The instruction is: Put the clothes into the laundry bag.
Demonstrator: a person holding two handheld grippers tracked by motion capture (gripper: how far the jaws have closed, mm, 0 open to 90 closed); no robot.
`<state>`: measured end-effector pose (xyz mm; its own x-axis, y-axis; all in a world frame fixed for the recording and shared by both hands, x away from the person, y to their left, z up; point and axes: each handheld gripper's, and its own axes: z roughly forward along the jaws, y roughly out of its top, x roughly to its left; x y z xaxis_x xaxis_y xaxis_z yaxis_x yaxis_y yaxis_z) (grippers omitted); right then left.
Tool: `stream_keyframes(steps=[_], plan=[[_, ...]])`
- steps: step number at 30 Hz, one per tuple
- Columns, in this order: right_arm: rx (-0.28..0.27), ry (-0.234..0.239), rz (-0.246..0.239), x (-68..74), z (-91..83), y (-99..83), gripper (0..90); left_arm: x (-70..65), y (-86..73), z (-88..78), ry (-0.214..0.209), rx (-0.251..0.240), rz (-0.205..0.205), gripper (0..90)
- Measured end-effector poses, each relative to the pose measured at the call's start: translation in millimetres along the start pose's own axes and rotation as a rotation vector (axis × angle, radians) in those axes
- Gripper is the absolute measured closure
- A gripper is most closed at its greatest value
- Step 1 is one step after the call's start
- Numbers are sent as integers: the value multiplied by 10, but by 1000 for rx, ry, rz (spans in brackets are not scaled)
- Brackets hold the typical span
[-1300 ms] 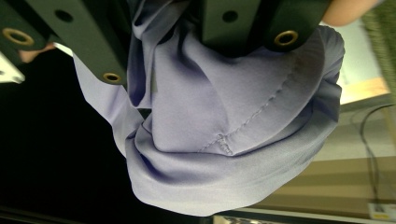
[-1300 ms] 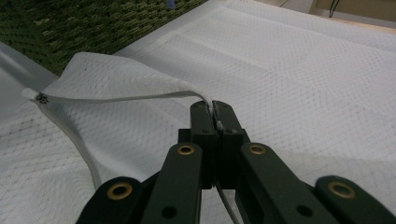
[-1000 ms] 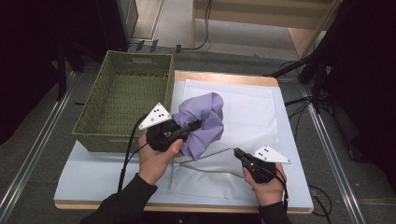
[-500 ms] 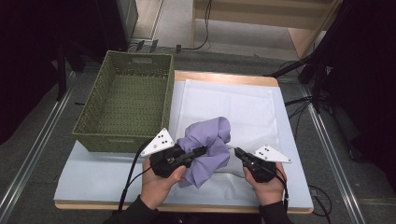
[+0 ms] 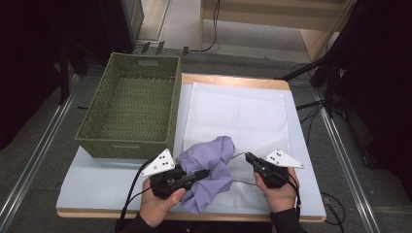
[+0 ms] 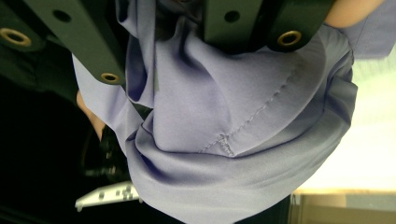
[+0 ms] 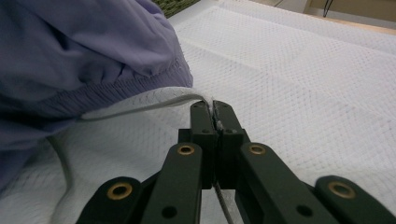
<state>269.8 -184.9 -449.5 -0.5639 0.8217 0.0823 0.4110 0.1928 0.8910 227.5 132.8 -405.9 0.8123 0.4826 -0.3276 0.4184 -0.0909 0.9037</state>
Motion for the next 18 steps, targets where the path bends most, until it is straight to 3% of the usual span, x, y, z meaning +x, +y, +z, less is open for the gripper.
stream_keyframes(steps=[2, 5, 7, 8, 12, 15, 16, 18], plan=[[0, -3, 2, -10, 1, 1, 898, 5, -73, 35, -4, 21, 2, 777], [3, -6, 10, -23, 3, -1, 898, 44, -177, 113, -30, 55, -33, 759], [4, -6, 7, -32, 10, -3, 898, 109, -280, 225, -35, 104, -23, 692], [4, -6, 7, -32, 10, -3, 898, 109, -280, 225, -35, 104, -23, 658], [3, -5, 8, -44, 12, -2, 898, 162, -323, 271, 48, 75, -9, 427], [1, -5, 16, -52, 7, -2, 898, 191, -315, 257, 84, 78, -4, 341], [0, -5, 18, -54, 7, -1, 898, 211, -300, 248, 123, 93, -6, 286], [0, -3, 21, -55, 6, -2, 898, 218, -269, 240, 149, 126, -26, 167]])
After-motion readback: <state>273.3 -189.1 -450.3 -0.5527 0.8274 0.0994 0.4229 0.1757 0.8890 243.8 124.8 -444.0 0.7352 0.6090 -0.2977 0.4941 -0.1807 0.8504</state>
